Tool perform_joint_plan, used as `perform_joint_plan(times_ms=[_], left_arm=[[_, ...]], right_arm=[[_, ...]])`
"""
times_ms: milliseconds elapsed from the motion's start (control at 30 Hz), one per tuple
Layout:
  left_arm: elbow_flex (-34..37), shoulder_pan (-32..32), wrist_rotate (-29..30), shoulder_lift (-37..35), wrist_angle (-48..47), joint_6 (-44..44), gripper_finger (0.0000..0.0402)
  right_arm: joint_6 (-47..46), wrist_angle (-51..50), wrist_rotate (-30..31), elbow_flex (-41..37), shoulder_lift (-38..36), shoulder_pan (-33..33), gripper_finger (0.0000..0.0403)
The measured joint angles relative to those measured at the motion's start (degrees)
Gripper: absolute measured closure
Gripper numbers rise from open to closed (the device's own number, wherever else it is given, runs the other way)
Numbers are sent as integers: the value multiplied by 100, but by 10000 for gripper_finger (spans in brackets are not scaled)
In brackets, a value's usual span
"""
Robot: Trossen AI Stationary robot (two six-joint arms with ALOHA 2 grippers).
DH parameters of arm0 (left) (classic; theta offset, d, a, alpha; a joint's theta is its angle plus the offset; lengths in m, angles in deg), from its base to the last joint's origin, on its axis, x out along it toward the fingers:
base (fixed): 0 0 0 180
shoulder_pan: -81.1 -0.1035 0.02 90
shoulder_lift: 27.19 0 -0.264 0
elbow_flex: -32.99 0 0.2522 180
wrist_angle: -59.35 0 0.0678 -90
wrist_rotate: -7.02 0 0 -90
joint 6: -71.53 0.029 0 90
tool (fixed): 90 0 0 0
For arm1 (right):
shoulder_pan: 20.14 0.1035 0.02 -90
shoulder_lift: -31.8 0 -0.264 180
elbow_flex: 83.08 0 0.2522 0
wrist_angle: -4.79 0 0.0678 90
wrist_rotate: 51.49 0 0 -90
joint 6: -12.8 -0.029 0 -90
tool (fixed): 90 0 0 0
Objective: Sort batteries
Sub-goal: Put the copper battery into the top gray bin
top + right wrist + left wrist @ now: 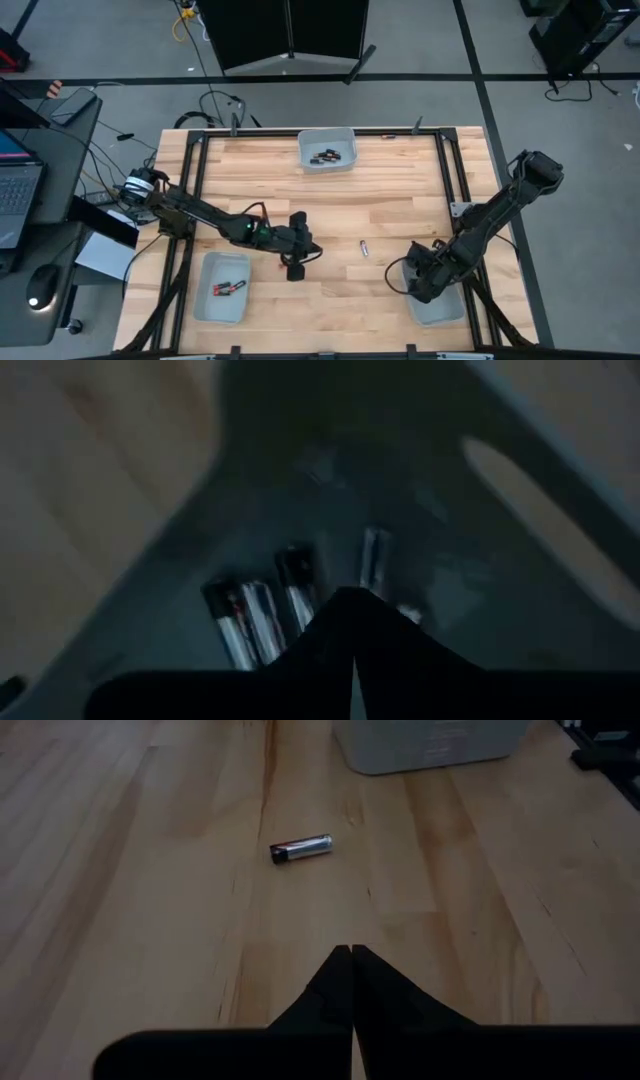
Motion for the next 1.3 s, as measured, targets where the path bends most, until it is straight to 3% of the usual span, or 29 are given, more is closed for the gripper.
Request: perform_joint_plan(times_ms=[800,1000,1100,1300], left_arm=[[0,8,501,2,-13,-184,396],[0,11,578,2,-6,-166,396],[0,11,584,2,-8,-121,396],[0,9,741,2,7,12,396]], right_arm=[[-2496,-629,-335,89,0,1196,389],[-2240,-1650,375,893,0,1181,392],[-1643,-2094,687,1239,0,1025,391],[-183,-2233,1162,1397,0,63,391]])
